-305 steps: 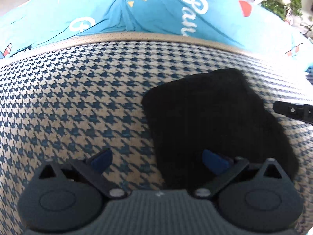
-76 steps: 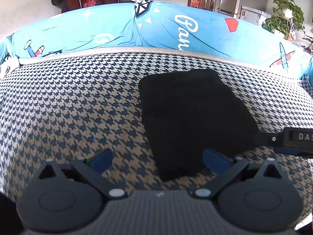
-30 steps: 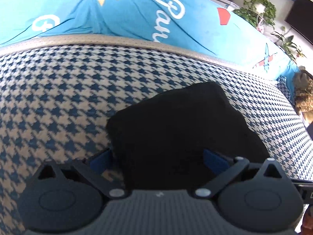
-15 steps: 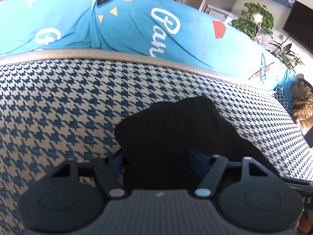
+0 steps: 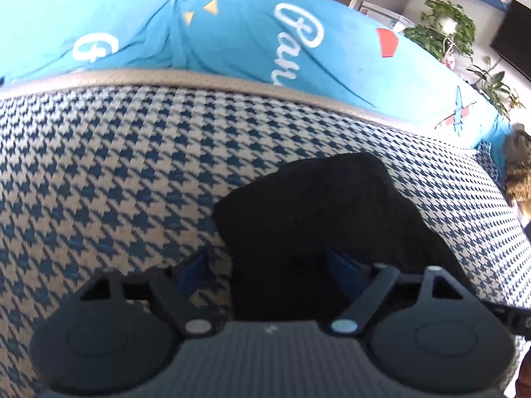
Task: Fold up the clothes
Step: 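Close the right gripper on the black bundle while the left gripper holds its edge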
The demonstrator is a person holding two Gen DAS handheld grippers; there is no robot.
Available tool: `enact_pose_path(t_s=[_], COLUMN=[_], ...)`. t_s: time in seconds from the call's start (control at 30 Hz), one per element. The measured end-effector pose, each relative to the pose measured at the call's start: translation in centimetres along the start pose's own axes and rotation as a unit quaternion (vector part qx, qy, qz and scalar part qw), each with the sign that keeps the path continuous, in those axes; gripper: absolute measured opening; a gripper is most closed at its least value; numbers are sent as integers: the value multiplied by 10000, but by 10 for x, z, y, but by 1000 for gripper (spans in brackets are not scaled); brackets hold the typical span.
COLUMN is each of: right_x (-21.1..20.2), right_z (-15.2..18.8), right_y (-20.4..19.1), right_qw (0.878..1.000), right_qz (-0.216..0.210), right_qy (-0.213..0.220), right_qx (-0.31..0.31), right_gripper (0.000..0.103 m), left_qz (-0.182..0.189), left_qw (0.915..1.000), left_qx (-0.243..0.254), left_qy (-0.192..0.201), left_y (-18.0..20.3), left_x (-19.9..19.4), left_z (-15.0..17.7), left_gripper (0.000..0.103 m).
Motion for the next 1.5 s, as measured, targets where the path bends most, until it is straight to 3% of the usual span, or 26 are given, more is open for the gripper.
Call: enact_pose_path(t_s=[0.2, 0.43, 0.5, 0.53, 0.6, 0.67, 0.77, 0.87, 1.0, 1.13, 1.33, 1.5], right_x=[0, 10, 15, 17, 19, 17, 12, 7, 7, 13, 17, 22], right_z=[4, 6, 6, 6, 4, 2, -3, -7, -10, -8, -5, -1], right_y=[7, -4, -8, -11, -14, -17, -24, -31, -37, -35, -15, -6], right_qw=[9996, 9998, 9998, 9998, 9997, 9993, 9981, 9961, 9940, 9955, 9996, 9996], right_qz=[-79, -169, -168, -168, -174, -180, -190, -200, -202, -133, -141, -175], right_qy=[-44, 29, 78, 102, 144, 227, 377, 535, 645, 500, 224, 99], right_qx=[265, 97, -7, -59, -114, -229, -447, -668, -862, -794, -115, 211], right_gripper=[55, 58, 51, 47, 37, 32, 26, 25, 25, 25, 40, 45], left_qz=[81, 243, 275, 292, 411, 459, 191, -60, -315, -207, 91, 255], left_qw=[9999, 9991, 9987, 9986, 9983, 9982, 9972, 9956, 9952, 9987, 9988, 9979], left_qx=[76, 341, 400, 425, 400, 368, 638, 786, 741, 322, -461, -562], left_qy=[23, 114, 134, 146, 138, 145, 329, 505, 565, 325, 124, 185], left_y=[5, 21, 25, 27, 31, 36, 43, 45, 36, 22, 4, 6], left_x=[8, 19, 20, 19, 16, 12, 2, -7, -13, -4, 6, 13], left_z=[1, 0, 0, -1, -1, -2, -4, -8, -10, -6, -6, -7], left_gripper=[98, 97, 91, 83, 57, 46, 33, 29, 28, 28, 51, 61])
Point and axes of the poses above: each gripper's, at about its wrist camera, not at the fingertips, and x roughly the way its jaws point, y to its right, z to its underside, the point moved 9 cm from there along x, roughly the way its jaws point, and after that the axes turned 9 degrees about y, right-handed, at the moved point
